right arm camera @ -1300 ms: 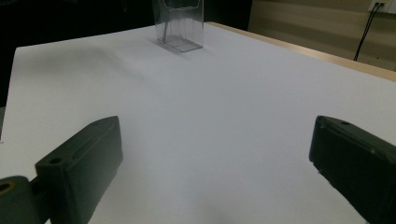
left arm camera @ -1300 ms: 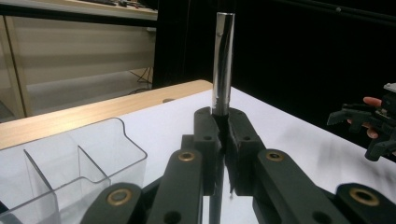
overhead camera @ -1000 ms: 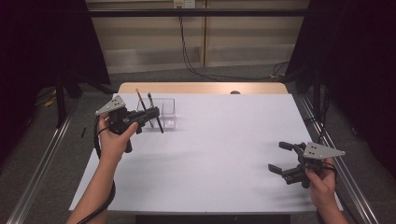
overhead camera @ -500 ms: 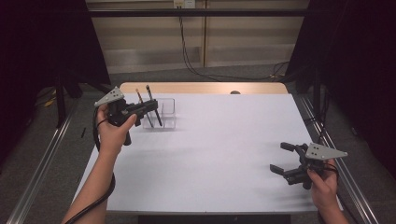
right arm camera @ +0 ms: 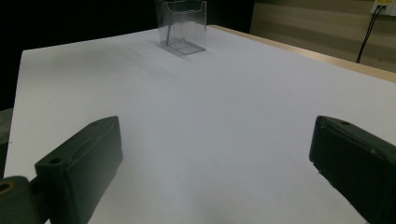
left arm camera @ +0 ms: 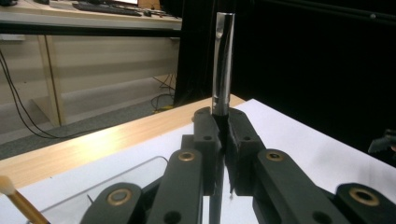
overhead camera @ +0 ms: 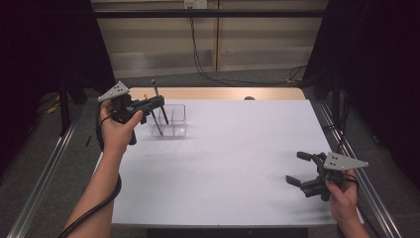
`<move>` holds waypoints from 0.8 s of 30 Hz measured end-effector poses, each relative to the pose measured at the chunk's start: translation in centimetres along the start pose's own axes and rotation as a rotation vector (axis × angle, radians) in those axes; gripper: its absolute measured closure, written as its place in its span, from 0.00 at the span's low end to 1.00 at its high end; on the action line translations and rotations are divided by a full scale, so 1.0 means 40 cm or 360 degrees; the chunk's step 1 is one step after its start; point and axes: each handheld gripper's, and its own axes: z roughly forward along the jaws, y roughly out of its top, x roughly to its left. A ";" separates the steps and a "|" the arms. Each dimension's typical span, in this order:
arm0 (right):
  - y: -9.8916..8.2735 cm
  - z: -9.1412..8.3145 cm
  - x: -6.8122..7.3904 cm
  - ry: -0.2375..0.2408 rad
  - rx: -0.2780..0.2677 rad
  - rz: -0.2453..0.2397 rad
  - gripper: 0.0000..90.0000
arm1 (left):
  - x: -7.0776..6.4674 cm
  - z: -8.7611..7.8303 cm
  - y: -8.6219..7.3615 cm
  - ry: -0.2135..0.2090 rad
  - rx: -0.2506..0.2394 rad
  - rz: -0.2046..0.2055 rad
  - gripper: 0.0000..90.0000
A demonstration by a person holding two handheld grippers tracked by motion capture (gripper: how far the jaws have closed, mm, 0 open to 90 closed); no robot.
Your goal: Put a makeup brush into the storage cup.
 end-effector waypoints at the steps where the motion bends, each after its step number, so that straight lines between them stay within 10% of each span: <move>1: 0.000 0.001 0.001 0.0004 0.0000 0.0002 0.02 | 0.002 -0.003 0.005 0.0007 0.0004 0.0005 0.93; 24: 0.002 0.005 0.005 0.0011 -0.0002 -0.0004 0.02 | 0.042 -0.011 0.052 0.0117 0.0004 -0.0006 0.93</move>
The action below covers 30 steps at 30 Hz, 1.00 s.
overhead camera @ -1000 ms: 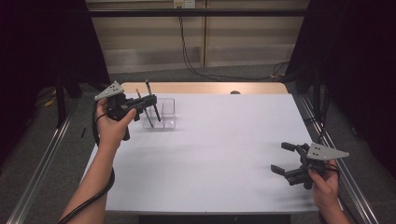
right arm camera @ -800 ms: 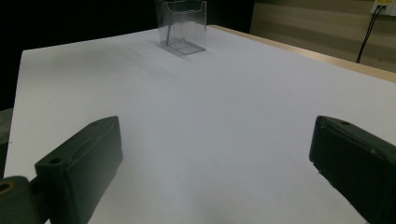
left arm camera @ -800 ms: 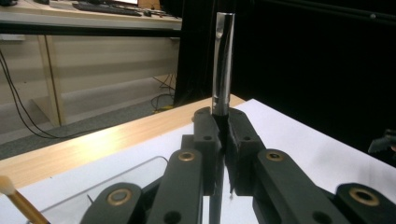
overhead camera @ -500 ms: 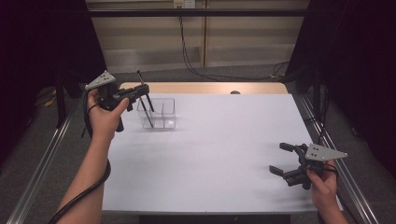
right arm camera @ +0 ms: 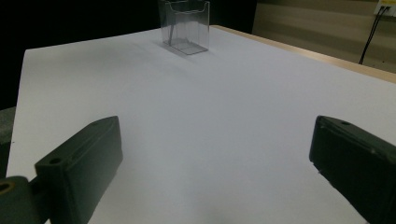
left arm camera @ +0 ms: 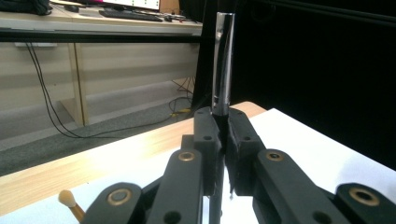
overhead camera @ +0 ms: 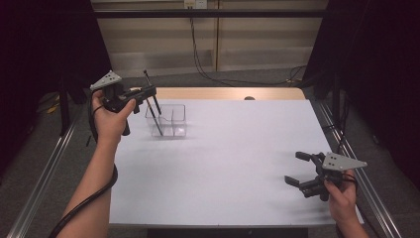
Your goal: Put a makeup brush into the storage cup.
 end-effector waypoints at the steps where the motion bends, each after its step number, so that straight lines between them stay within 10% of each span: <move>1: 0.000 -0.001 0.000 -0.0002 -0.0001 -0.0001 0.02 | 0.001 0.001 0.001 0.0007 0.0003 0.0002 0.93; 30: 0.001 0.000 0.003 0.0017 0.0001 -0.0011 0.02 | 0.039 0.030 -0.005 0.0118 0.0010 -0.0022 0.93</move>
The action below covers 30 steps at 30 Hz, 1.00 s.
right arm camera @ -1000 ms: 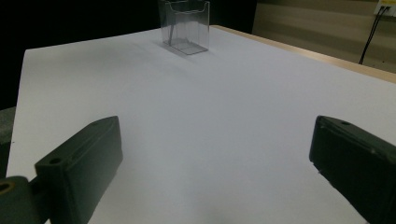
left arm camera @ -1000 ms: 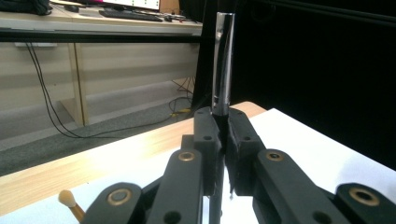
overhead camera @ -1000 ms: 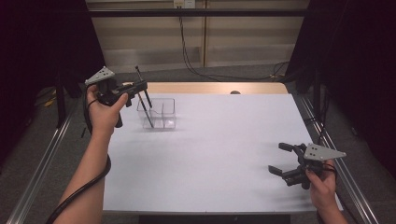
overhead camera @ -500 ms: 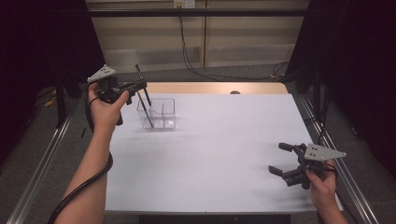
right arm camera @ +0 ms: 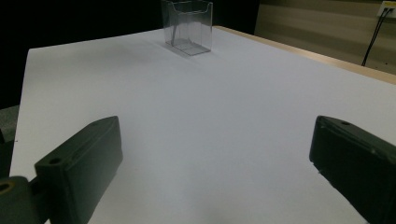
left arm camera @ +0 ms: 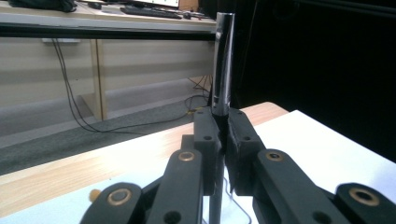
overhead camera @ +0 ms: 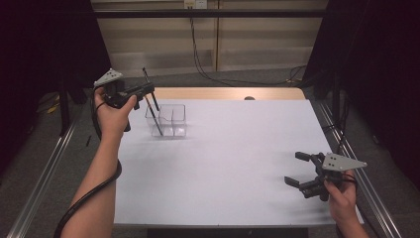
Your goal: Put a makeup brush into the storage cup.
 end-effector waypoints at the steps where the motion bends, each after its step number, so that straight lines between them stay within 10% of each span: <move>1: 0.000 0.000 0.000 0.0002 0.0003 0.0000 0.02 | 0.002 0.001 0.000 0.0000 0.0002 0.0003 0.93; 30: -0.001 0.004 -0.001 0.0014 0.0002 -0.0008 0.02 | 0.042 0.019 -0.011 0.0130 0.0017 0.0003 0.93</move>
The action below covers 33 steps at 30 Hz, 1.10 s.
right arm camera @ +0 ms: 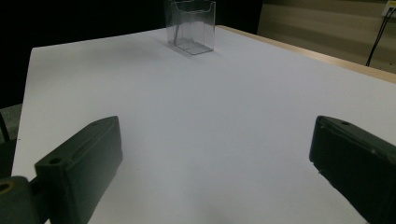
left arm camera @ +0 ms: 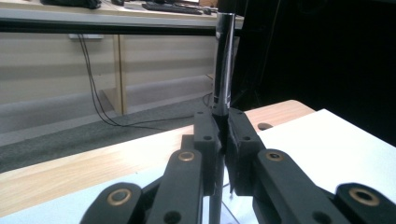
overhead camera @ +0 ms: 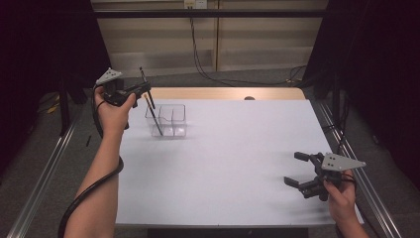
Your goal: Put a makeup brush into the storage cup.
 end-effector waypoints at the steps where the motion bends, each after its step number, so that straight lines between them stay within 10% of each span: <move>1: 0.000 0.001 0.000 0.0002 -0.0001 0.0003 0.02 | 0.001 -0.001 0.001 0.0009 0.0001 0.0003 0.93; 33: 0.001 0.004 0.001 0.0017 0.0001 -0.0008 0.02 | 0.015 0.002 -0.058 0.0072 0.0028 -0.0015 0.93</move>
